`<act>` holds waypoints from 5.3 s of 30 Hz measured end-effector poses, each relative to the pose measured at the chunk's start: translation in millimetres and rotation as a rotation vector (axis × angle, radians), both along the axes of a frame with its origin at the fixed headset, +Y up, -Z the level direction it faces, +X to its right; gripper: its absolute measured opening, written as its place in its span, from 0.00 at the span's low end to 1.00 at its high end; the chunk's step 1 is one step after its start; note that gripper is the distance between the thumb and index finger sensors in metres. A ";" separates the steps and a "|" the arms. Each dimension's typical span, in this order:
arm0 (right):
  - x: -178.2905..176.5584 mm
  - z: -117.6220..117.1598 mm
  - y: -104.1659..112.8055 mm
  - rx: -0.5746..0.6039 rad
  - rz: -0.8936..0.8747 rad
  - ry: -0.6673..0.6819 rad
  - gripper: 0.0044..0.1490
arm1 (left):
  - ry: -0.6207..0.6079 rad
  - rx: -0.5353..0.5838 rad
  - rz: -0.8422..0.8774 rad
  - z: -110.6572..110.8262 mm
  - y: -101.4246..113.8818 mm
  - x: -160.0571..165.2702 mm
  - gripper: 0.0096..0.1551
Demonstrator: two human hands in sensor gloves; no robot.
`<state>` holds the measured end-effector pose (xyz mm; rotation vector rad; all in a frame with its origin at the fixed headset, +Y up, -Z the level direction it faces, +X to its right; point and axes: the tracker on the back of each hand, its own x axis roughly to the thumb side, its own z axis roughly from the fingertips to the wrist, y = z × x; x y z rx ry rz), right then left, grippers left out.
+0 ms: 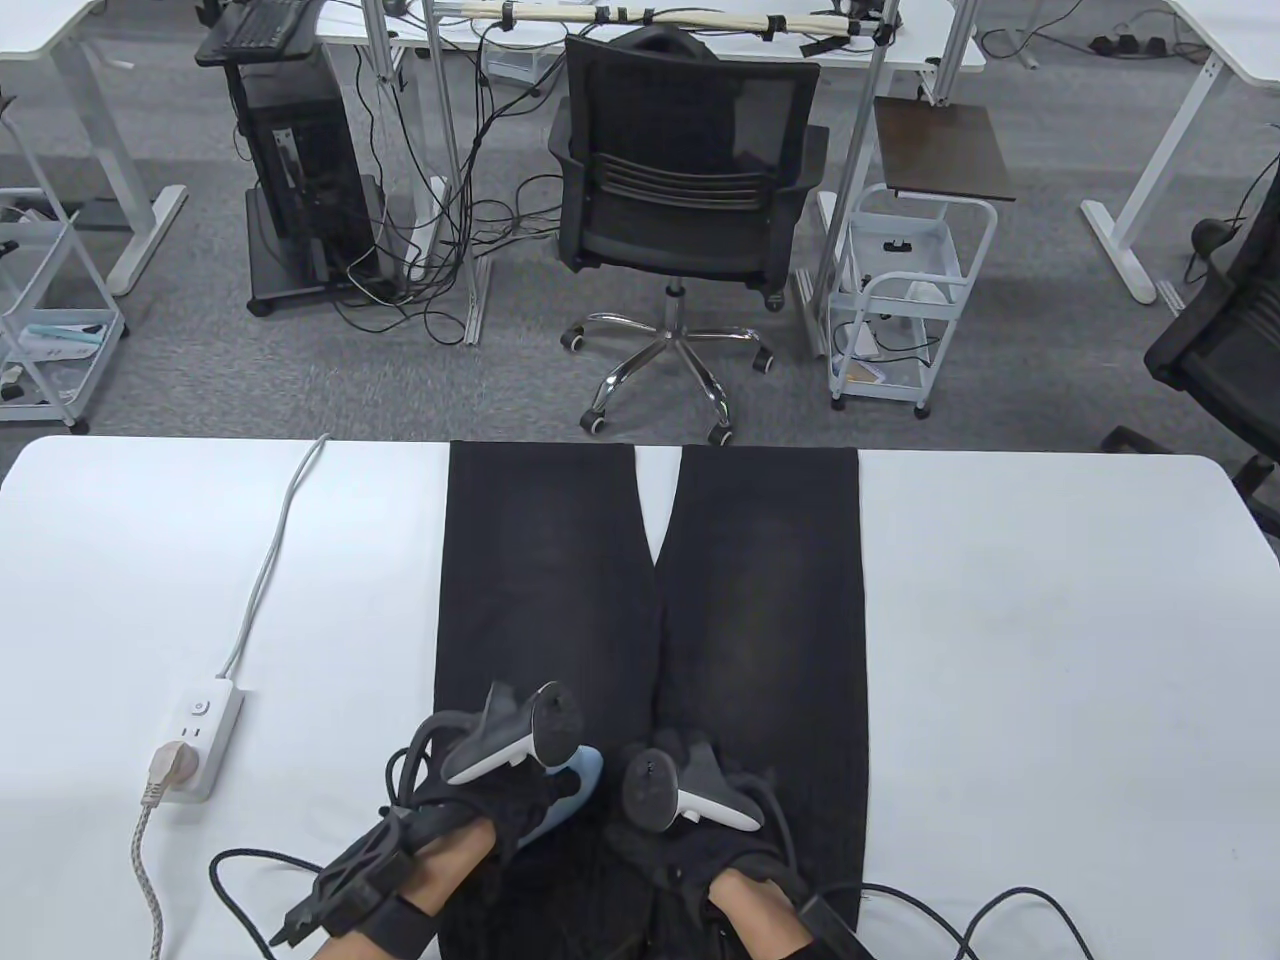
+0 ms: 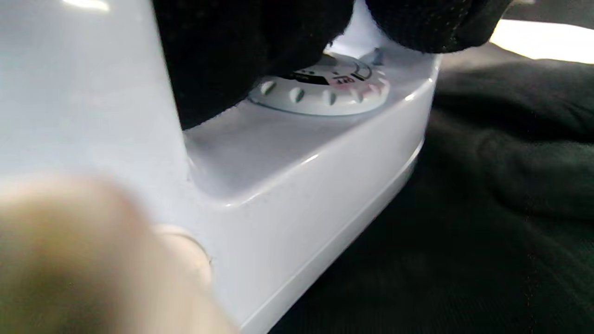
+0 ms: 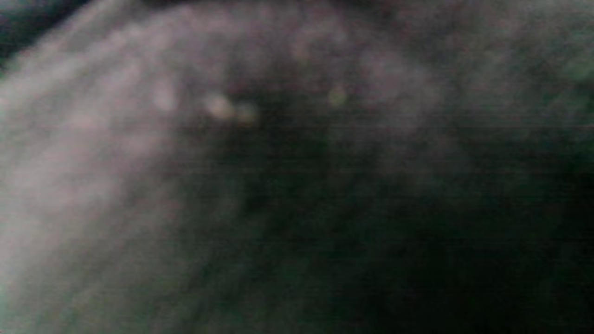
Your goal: Iron trousers with electric iron on table
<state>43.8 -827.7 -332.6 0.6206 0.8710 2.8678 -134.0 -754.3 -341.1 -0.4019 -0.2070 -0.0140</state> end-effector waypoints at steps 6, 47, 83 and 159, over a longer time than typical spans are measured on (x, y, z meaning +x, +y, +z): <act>4.0 2.8 8.7 0.072 -0.025 0.013 0.55 | 0.005 0.002 0.018 7.7 0.5 -2.9 0.30; 187.4 -1.8 6.7 -0.003 0.068 -0.341 0.46 | -0.115 0.067 -0.056 -131.6 -2.8 205.8 0.34; 194.1 -1.9 6.8 -0.024 0.017 -0.350 0.46 | -0.337 -0.008 -0.022 -10.9 -0.4 200.3 0.32; 190.0 -5.0 6.3 -0.061 0.019 -0.326 0.46 | 0.034 0.047 -0.023 -153.4 -1.6 191.1 0.32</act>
